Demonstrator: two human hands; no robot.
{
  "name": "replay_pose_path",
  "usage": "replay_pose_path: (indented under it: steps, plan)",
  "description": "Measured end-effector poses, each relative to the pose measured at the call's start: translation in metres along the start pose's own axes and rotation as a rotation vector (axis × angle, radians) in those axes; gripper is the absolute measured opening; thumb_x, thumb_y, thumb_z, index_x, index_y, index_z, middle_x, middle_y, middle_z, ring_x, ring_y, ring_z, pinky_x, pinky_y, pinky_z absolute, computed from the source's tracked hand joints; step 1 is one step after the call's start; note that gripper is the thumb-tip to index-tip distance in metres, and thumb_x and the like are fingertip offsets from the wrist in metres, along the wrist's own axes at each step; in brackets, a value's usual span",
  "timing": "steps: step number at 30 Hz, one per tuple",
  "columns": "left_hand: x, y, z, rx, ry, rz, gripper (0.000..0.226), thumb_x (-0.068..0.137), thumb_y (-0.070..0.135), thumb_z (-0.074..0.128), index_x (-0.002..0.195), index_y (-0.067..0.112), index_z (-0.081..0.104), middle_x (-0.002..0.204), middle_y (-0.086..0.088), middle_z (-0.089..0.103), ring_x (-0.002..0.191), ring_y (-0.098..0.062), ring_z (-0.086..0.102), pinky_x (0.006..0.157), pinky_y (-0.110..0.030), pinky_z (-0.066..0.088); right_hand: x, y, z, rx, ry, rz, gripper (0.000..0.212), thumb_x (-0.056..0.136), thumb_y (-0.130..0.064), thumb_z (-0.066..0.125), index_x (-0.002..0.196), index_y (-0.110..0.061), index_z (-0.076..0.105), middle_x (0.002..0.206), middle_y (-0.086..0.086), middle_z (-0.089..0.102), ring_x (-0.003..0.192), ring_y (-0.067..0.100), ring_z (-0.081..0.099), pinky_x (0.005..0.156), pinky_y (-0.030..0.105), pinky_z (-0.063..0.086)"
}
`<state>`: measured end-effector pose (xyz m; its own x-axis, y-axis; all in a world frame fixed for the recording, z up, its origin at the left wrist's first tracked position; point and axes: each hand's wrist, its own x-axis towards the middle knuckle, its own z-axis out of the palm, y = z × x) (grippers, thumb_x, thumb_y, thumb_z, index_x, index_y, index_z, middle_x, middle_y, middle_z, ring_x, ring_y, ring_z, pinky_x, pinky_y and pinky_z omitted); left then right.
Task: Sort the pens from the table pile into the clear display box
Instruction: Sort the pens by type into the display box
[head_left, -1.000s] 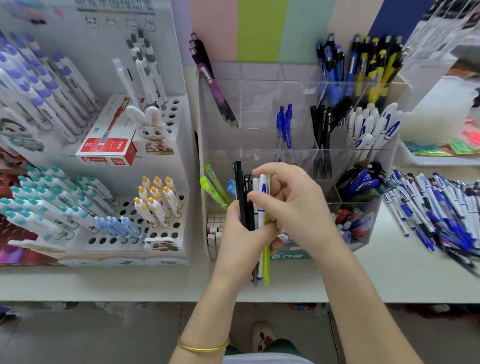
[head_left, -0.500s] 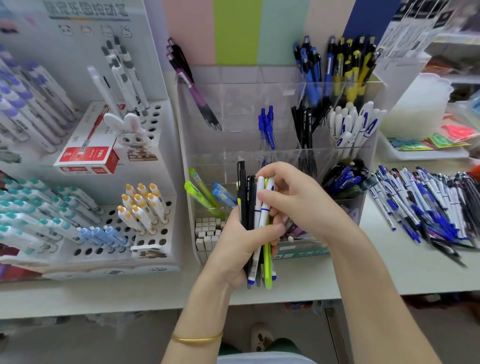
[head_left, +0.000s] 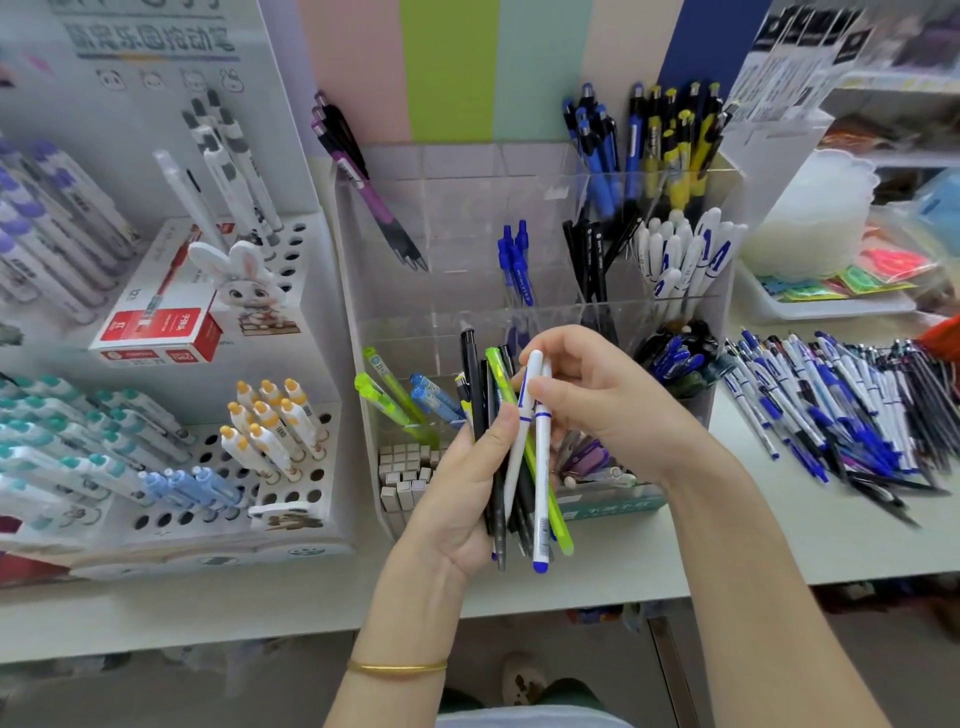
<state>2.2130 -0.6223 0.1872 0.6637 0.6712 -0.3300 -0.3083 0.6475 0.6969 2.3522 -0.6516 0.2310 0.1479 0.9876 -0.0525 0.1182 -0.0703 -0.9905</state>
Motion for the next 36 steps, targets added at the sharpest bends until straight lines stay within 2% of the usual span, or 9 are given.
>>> replay_pose_path:
  steps: [5,10,14,17,19,23,26,31,36]
  plan:
    - [0.000,0.000,0.007,-0.020,0.010,0.015,0.058,0.077,0.029,0.063,0.124,-0.002,0.055,0.075,-0.010,0.068,0.058,-0.022,0.064,0.054,-0.031,0.057,-0.003,0.001,-0.006,0.109,-0.011,-0.010,0.015,0.094,0.000,0.052,0.103,-0.011,0.054,0.092,0.017,0.057,0.071,0.018,0.056,0.060,0.032,0.050]
    - [0.003,0.001,0.020,-0.044,0.073,0.091,0.047,0.075,0.022,0.067,0.118,0.005,0.058,0.083,-0.009,0.070,0.069,-0.020,0.068,0.057,-0.031,0.057,-0.006,0.003,-0.018,0.183,-0.015,0.005,0.017,0.087,-0.010,0.057,0.104,-0.010,0.054,0.086,0.011,0.058,0.080,0.022,0.062,0.071,0.050,0.047]
    - [0.014,0.000,0.020,0.450,0.213,0.408,0.029,0.081,0.024,0.076,0.101,0.029,0.056,0.087,0.010,0.069,0.086,-0.023,0.069,0.077,-0.046,0.057,-0.008,0.003,-0.027,0.148,0.051,-0.004,0.010,0.095,-0.002,0.053,0.100,-0.011,0.056,0.079,0.005,0.056,0.068,0.016,0.051,0.060,0.029,0.045]
    - [0.017,0.004,0.024,0.705,0.194,0.640,0.030,0.085,0.013,0.071,0.092,0.032,0.049,0.071,0.023,0.058,0.069,-0.001,0.056,0.068,-0.016,0.047,-0.011,0.003,-0.032,0.111,0.095,-0.030,0.009,0.093,-0.005,0.056,0.097,-0.013,0.060,0.075,0.000,0.059,0.066,0.013,0.054,0.059,0.026,0.046]
    - [0.019,0.007,0.026,0.790,0.158,0.697,0.033,0.085,0.014,0.072,0.096,0.034,0.048,0.077,0.028,0.058,0.070,0.005,0.055,0.065,-0.010,0.043,-0.012,0.002,-0.033,0.127,0.139,-0.059,0.010,0.092,-0.003,0.057,0.092,-0.012,0.060,0.070,-0.005,0.059,0.061,0.011,0.053,0.057,0.024,0.043]
    - [0.019,-0.001,0.029,0.858,0.092,0.766,0.043,0.078,0.046,0.070,0.108,0.021,0.051,0.097,0.005,0.065,0.090,-0.012,0.064,0.077,-0.034,0.055,-0.016,-0.006,-0.039,0.171,0.201,-0.119,0.006,0.080,-0.011,0.062,0.084,-0.016,0.061,0.062,-0.009,0.055,0.055,0.010,0.050,0.053,0.022,0.042]
    - [0.017,-0.001,0.031,0.984,0.110,0.842,0.051,0.078,0.047,0.070,0.114,0.016,0.050,0.096,0.006,0.063,0.086,-0.017,0.064,0.072,-0.033,0.054,-0.023,-0.010,-0.043,0.117,0.203,-0.141,0.007,0.080,-0.012,0.063,0.084,-0.018,0.062,0.063,-0.008,0.054,0.056,0.010,0.050,0.054,0.023,0.044]
    - [0.018,0.001,0.038,0.985,0.140,0.761,0.028,0.085,0.019,0.072,0.101,0.020,0.048,0.076,0.017,0.051,0.068,0.002,0.052,0.060,-0.011,0.041,-0.040,-0.021,-0.056,-0.010,0.329,-0.176,0.013,0.088,0.003,0.060,0.088,-0.010,0.059,0.061,-0.009,0.057,0.056,0.008,0.053,0.050,0.021,0.046]
    - [0.022,0.003,0.051,0.775,0.158,0.635,0.025,0.087,0.010,0.067,0.093,0.024,0.047,0.075,-0.006,0.054,0.064,-0.019,0.054,0.060,-0.025,0.050,-0.052,-0.031,-0.093,-0.226,0.645,-0.328,0.017,0.083,-0.012,0.068,0.083,-0.026,0.060,0.070,-0.004,0.057,0.060,0.011,0.052,0.053,0.027,0.046]
